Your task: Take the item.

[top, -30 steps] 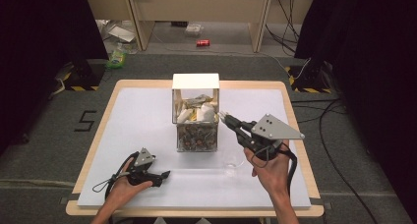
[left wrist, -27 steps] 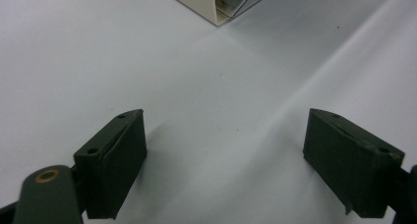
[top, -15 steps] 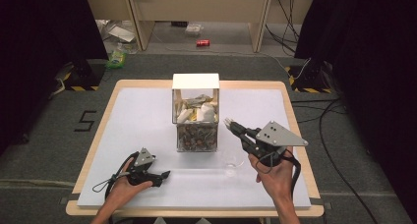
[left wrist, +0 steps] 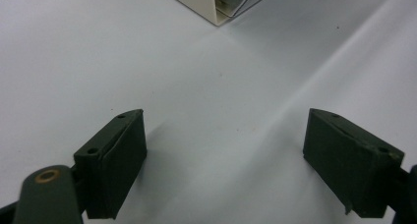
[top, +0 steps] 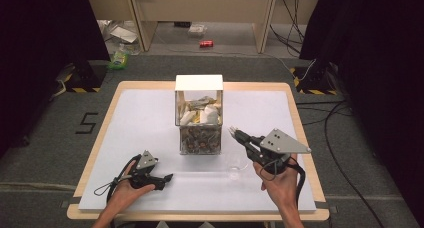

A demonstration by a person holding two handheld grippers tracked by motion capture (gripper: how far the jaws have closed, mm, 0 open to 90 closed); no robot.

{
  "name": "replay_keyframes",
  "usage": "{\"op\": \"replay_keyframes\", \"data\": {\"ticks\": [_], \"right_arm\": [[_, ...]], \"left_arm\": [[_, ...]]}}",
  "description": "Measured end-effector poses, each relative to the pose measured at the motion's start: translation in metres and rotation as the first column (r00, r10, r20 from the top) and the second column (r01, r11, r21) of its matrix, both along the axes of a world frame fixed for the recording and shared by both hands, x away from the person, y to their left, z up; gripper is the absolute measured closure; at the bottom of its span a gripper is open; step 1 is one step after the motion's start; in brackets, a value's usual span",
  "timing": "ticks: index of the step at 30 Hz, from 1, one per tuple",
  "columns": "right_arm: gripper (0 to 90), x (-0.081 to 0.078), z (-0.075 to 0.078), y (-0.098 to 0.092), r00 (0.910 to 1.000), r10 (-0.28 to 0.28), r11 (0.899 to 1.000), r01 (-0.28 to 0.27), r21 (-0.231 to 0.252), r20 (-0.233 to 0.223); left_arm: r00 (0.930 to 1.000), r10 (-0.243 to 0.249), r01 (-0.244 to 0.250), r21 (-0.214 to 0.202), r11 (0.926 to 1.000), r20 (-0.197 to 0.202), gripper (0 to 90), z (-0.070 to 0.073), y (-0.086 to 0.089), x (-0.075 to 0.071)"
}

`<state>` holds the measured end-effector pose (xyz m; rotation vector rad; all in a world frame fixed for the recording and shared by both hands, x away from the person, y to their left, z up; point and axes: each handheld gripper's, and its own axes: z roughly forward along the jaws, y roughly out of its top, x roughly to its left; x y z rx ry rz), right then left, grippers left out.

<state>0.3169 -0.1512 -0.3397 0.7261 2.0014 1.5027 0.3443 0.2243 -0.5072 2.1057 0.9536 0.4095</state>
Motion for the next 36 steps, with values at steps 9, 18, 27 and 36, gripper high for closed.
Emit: {"op": "replay_keyframes", "data": {"ticks": [9, 18, 27, 36], "right_arm": [[88.7, -0.003, -0.008, -0.003, 0.9999, 0.000, 1.000, -0.001, -0.007, -0.016], [88.7, -0.007, -0.016, -0.006, 0.9992, 0.003, 1.000, -0.003, -0.007, -0.040], [88.6, -0.010, -0.030, -0.011, 0.9968, 0.001, 1.000, -0.001, -0.002, -0.080], [88.6, -0.012, -0.043, -0.013, 0.9939, 0.005, 1.000, -0.005, 0.000, -0.110]], "left_arm": [[1.0000, 0.000, 0.000, 0.000, 1.0000, 0.000, 15.6, 0.000, 0.000, 0.000], [1.0000, 0.001, -0.001, -0.001, 1.0000, 0.001, 15.6, 0.000, 0.000, 0.000], [1.0000, 0.001, -0.001, -0.003, 1.0000, 0.000, 15.6, 0.000, 0.000, 0.000], [1.0000, 0.001, -0.001, -0.002, 1.0000, 0.001, 15.6, 0.000, 0.000, 0.000]]}}
